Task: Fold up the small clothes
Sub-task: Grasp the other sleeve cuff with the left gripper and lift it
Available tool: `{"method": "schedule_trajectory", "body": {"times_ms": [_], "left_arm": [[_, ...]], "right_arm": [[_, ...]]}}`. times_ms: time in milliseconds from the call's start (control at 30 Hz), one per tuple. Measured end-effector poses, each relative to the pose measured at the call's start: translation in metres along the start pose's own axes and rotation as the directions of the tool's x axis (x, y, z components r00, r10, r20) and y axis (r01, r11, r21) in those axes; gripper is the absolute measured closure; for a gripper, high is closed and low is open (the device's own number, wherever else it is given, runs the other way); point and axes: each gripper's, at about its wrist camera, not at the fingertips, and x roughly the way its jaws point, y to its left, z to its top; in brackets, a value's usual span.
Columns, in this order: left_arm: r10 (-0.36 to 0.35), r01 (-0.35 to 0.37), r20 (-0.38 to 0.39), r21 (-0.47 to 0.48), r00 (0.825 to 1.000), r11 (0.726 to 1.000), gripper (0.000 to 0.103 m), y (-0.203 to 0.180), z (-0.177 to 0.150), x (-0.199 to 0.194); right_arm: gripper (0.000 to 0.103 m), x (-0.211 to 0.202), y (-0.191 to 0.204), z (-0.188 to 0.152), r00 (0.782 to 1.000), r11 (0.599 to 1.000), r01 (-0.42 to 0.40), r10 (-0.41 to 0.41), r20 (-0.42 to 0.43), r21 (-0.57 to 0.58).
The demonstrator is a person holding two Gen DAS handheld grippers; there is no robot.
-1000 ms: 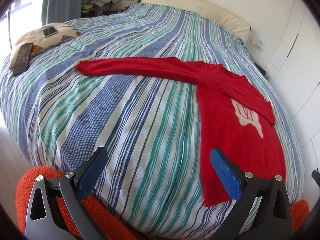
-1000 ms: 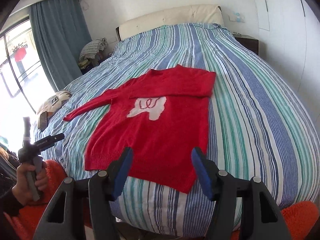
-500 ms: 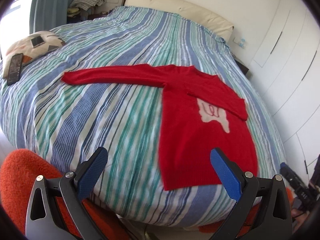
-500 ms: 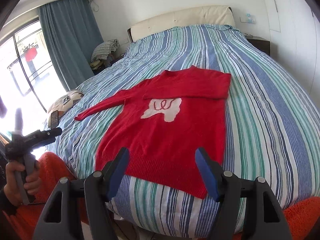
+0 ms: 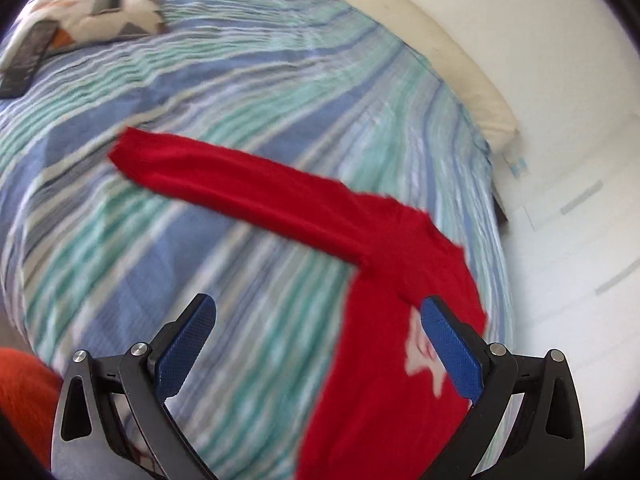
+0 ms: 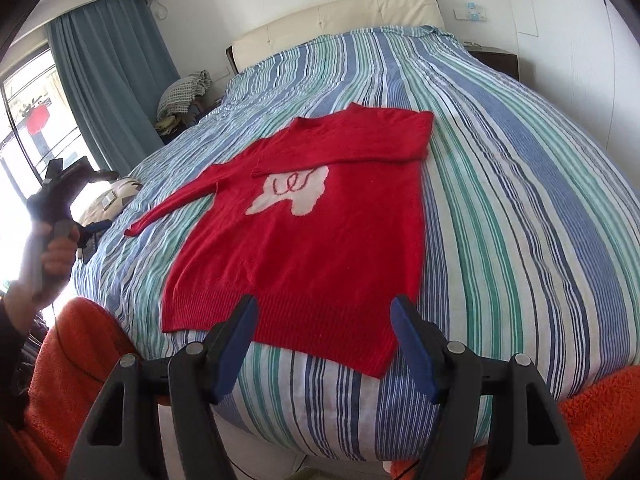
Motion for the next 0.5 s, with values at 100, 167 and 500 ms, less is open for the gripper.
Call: {"method": "schedule_trajectory", "body": {"times_ms": [100,167,500], "left_arm": [[0.148,-0.138,0.068,-0.133,0.987,0.981,0.001,0.056,0.046,0.015],[0.228,-0.206,0.076,-0.219,0.971,0.954,0.002,0.092,0.062,0.025],[0.293,-0.274,0.01,-0.326,0.956,0.905,0.032,0.146,0.072,0.074]], "right_arm": [[0.035,0.01,-0.001,-0.005,0.999,1.0,-0.01,0.01,-0.042,-0.001],[0.035,0.016,0.0,-0.002,0.999,1.0,-0.016,0.016,-0.044,-0.007],[0.035,0.041,0.001,-0.007,0.993,1.0,-0.03,0.031,-0.117,0.006]]}}
